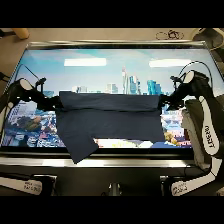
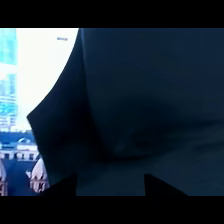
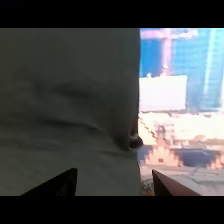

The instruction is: Fold the shirts.

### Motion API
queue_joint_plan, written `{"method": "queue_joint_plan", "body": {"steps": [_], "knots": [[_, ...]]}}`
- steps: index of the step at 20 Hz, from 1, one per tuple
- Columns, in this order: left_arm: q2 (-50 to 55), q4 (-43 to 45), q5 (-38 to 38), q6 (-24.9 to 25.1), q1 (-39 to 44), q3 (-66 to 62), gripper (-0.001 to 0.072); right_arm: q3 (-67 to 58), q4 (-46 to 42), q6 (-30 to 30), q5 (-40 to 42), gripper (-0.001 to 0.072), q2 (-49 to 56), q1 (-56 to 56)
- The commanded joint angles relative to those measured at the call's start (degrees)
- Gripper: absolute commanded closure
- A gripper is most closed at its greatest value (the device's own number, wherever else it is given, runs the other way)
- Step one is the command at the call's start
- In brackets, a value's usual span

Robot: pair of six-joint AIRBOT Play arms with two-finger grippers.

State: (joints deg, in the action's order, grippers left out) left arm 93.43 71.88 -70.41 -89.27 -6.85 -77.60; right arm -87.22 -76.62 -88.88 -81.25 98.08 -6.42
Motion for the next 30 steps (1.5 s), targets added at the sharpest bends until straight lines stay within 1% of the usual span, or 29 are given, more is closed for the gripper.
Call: {"method": "queue_joint_plan", "body": {"steps": [1, 2, 4, 5, 7, 10, 14, 15, 16, 17, 18, 19, 21, 22, 25, 29, 30], "knots": [[-6.3, -0.9, -6.8, 2.6, -4.1, 4.8, 0.0192, 0.6, 0.2, 0.2, -9.4, 0.0226, -4.5, -4.0], [-9.3, -1.0, -6.5, 3.0, -4.7, 10.4, 0.0197, 3.1, 0.1, 0.2, -10.4, 0.0227, -5.8, -5.0], [-16.5, -1.7, -3.1, 4.4, -5.0, 25.4, 0.0201, 10.4, 0.0, 0.9, -9.7, 0.0227, -9.2, -5.4], [-20.2, -3.6, -0.7, 6.1, -4.9, 32.7, 0.0201, 13.9, 0.7, 1.8, -8.7, 0.0227, -11.0, -5.1], [-25.6, -7.9, 3.9, 7.6, -4.9, 42.6, 0.02, 18.4, 1.7, 1.9, -6.3, 0.0227, -13.7, -5.1], [-26.8, -15.6, 7.5, 10.6, -4.8, 48.2, 0.02, 19.5, 1.7, 1.9, -5.8, 0.0227, -15.0, -5.1], [-25.5, -17.7, 9.4, 10.9, -3.3, 49.2, 0.0201, 19.6, 1.5, 1.7, -6.0, 0.0226, -15.5, -5.1], [-25.3, -17.7, 9.5, 10.8, -2.3, 49.2, 0.0214, 20.1, 1.4, 1.7, -6.0, 0.0224, -15.6, -5.1], [-25.1, -17.7, 9.5, 10.7, -1.3, 49.2, 0.0314, 21.7, 1.4, 1.8, -5.9, 0.0223, -16.0, -5.1], [-25.2, -17.7, 9.4, 10.7, -0.7, 49.2, 0.0449, 24.3, 1.2, 1.8, -5.2, 0.0222, -16.7, -5.1], [-25.2, -17.7, 9.3, 10.8, -0.6, 49.1, 0.0614, 27.5, 1.3, 1.9, -4.1, 0.0221, -17.5, -5.1], [-25.4, -17.7, 9.1, 10.9, -0.6, 49.0, 0.0677, 30.9, 2.9, 2.6, -2.6, 0.0221, -18.2, -5.1], [-26.1, -17.7, 9.0, 11.6, -0.6, 48.9, 0.0677, 35.5, 5.2, 5.4, 1.2, 0.0221, -18.4, -5.1], [-26.8, -17.7, 8.9, 11.6, -0.6, 48.9, 0.0678, 36.5, 4.8, 6.0, 3.2, 0.0221, -18.4, -5.1], [-29.1, -17.7, 9.0, 11.5, -0.6, 48.9, 0.0677, 37.2, 6.9, 6.0, 6.5, 0.0222, -18.1, -5.1], [-30.0, -17.7, 9.1, 11.5, -0.6, 48.9, 0.0678, 40.2, 7.4, 5.6, 13.7, 0.0226, -18.1, -5.1], [-30.0, -17.7, 9.5, 11.5, -0.6, 48.9, 0.0677, 41.0, 8.0, 5.6, 14.3, 0.0251, -18.1, -5.1]]}}
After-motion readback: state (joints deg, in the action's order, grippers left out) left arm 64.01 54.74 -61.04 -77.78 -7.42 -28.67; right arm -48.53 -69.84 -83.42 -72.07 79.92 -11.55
